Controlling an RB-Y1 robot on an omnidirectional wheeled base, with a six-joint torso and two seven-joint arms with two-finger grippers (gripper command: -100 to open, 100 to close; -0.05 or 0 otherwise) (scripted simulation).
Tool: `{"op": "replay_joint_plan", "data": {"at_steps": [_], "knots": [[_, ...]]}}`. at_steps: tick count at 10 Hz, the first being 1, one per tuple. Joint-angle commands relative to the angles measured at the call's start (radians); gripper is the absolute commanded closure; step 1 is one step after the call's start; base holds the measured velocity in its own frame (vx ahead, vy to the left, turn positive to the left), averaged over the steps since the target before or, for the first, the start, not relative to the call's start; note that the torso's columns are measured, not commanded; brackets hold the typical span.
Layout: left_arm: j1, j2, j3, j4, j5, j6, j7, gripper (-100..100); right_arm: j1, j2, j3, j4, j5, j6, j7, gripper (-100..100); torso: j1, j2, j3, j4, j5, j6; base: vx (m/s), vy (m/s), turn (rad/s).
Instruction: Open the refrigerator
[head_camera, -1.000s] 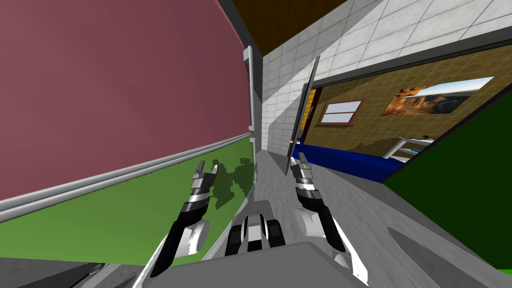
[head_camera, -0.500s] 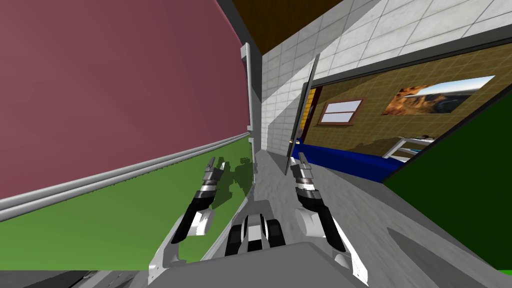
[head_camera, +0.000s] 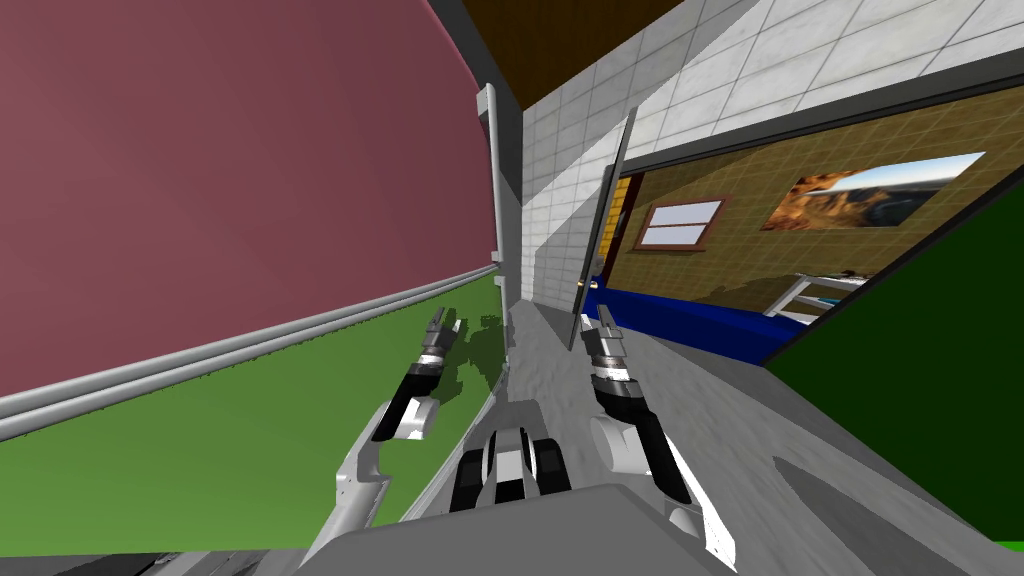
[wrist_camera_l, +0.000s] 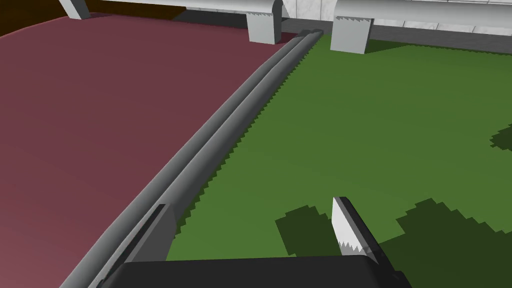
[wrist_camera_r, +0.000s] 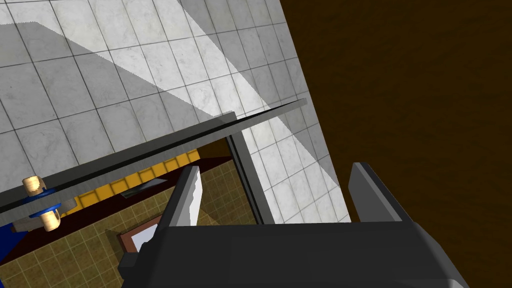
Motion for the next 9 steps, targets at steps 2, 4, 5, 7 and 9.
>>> {"op": "replay_joint_plan", "data": {"at_steps": [2, 4, 5, 7, 9], "knots": [[-0.105, 0.022, -0.016, 0.091, -0.002, 0.06, 0.063, -100, 0.0, 0.0, 0.0, 0.0, 0.0, 0.0, 0.0, 0, 0.0, 0.0, 0.0, 0.0, 0.0, 0.0, 0.007, -0.032, -0.005], [-0.165, 0.033, -0.023, 0.135, -0.001, 0.092, 0.095, -100, 0.0, 0.0, 0.0, 0.0, 0.0, 0.0, 0.0, 0, 0.0, 0.0, 0.0, 0.0, 0.0, 0.0, 0.011, -0.036, -0.007], [-0.194, 0.033, -0.023, 0.135, -0.001, 0.092, 0.095, -100, 0.0, 0.0, 0.0, 0.0, 0.0, 0.0, 0.0, 0, -0.001, 0.0, 0.0, 0.0, 0.0, 0.0, 0.01, -0.036, -0.004], [-0.25, 0.043, -0.028, 0.18, 0.0, 0.126, 0.128, -100, 0.0, 0.0, 0.0, 0.0, 0.0, 0.0, 0.0, 0, 0.0, 0.0, 0.0, 0.0, 0.0, 0.0, 0.011, -0.036, -0.006], [-0.294, 0.054, -0.033, 0.221, 0.001, 0.161, 0.16, -100, 0.0, 0.0, 0.0, 0.0, 0.0, 0.0, 0.0, 0, 0.001, 0.001, 0.0, 0.0, 0.0, 0.0, 0.001, -0.02, -0.007]]}}
